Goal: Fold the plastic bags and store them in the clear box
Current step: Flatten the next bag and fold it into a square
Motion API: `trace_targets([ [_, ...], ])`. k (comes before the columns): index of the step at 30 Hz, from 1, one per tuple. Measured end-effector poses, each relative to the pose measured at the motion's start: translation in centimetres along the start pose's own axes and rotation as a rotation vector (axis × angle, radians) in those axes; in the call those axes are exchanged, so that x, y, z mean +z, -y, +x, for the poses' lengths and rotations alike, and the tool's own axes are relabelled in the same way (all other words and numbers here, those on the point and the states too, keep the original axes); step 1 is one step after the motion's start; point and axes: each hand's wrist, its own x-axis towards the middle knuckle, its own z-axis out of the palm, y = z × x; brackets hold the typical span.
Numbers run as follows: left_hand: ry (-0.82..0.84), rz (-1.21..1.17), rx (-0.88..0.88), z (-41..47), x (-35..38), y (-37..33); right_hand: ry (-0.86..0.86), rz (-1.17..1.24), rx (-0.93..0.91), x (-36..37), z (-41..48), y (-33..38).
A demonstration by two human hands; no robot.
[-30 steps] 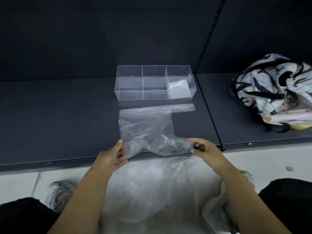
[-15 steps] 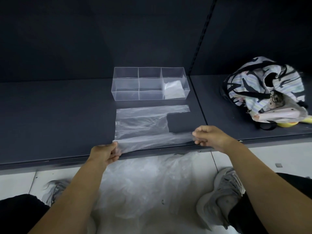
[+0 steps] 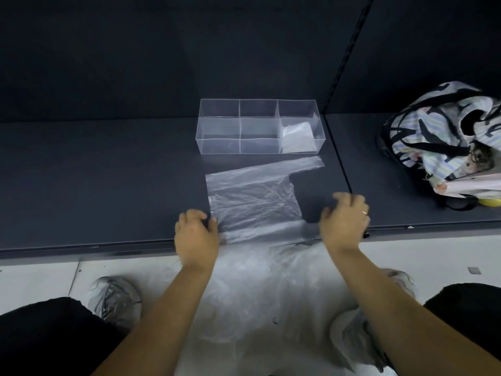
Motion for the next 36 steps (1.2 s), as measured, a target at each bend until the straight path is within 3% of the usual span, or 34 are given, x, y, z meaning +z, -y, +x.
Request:
trace_targets([
  [2,0.05,0.102,0.244,0.4,1.1,-0.7,0.099,0.084,-0.275,1.7,-2.4,3.9],
  [4,0.23,0.283,0.395,1.1,2.3,-0.5,0.295,0.157,-0.505,3.9,-4.9,7.5],
  [8,0.375,0.6,0.54,2.0,4.1,2.8,0.511,0.037,-0.621,8.0,-6.4,9.2],
  [13,0.318,0.543,0.578,2.2,4.7,3.8,0.4,-0.308,-0.692,8.3,-2.3,2.3],
  [20,0.361,0.578,0.574,2.2,4.0,3.5,0.246,-0.305,-0.417,3.2,3.0,-6.8],
  [23,0.272,0.486,0.671,1.0,2.7,3.1,0.16,-0.165,-0.49,2.1,1.3,-5.8],
  [25,0.217,0.453,0.819,-0.8,2.5,3.5,0.203,-0.051,-0.656,2.1,-1.5,-3.9],
  [27,0.228,0.458,0.92,-2.5,2.7,4.0,0.279,-0.094,-0.823,2.9,-4.4,-2.1],
  [30,0.234,0.519,0.829,-3.9,2.7,3.8,0.298,-0.11,-0.801,3.7,-6.1,0.1],
  [34,0.082,0.356,0.821,-3.2,2.3,3.0,0.186,0.016,-0.819,3.2,-5.3,1.1],
  [36,0.099,0.238,0.838,-2.6,1.7,2.8,0.216,0.036,-0.817,2.4,-4.7,1.0],
])
